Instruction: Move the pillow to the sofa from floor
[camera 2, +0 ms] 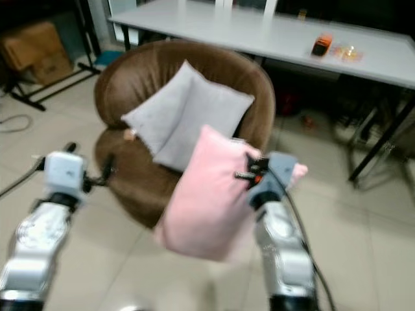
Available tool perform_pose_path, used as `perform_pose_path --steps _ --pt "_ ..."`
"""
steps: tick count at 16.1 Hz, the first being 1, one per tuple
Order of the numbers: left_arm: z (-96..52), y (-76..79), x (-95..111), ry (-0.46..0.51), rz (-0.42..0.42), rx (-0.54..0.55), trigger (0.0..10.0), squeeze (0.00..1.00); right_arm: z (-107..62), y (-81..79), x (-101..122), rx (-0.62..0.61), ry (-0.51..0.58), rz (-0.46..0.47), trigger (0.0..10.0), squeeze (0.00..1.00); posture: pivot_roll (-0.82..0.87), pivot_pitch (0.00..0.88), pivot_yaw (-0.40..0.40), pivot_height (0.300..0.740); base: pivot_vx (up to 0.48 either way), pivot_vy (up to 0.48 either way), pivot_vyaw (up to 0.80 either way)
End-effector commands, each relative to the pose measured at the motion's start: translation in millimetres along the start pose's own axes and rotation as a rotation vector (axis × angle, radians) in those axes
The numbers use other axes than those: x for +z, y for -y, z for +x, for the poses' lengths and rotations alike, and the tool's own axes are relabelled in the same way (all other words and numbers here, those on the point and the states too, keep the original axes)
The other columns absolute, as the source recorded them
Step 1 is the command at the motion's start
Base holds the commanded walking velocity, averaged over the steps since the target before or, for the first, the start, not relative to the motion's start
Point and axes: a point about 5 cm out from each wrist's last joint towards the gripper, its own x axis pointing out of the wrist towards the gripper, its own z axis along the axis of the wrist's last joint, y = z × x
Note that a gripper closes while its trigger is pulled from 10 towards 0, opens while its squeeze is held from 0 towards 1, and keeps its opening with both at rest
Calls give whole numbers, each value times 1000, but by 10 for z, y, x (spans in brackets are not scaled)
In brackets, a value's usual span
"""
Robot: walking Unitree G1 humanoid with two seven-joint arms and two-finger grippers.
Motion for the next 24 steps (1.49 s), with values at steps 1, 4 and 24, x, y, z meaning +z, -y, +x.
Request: perform_pose_path --steps 1,4,24 --pt "4 -43 7 -2 9 3 10000 0 20 -30 106 11 49 7 10000 0 2 0 -18 740 0 386 0" --pt "1 -55 6 -2 11 4 10000 0 18 -41 94 13 46 10 10000 0 5 0 -19 740 0 389 0" --pt "-38 -57 30 20 -9 -49 10000 0 15 -111 15 78 -4 -15 10000 0 12 0 -21 740 51 213 80"
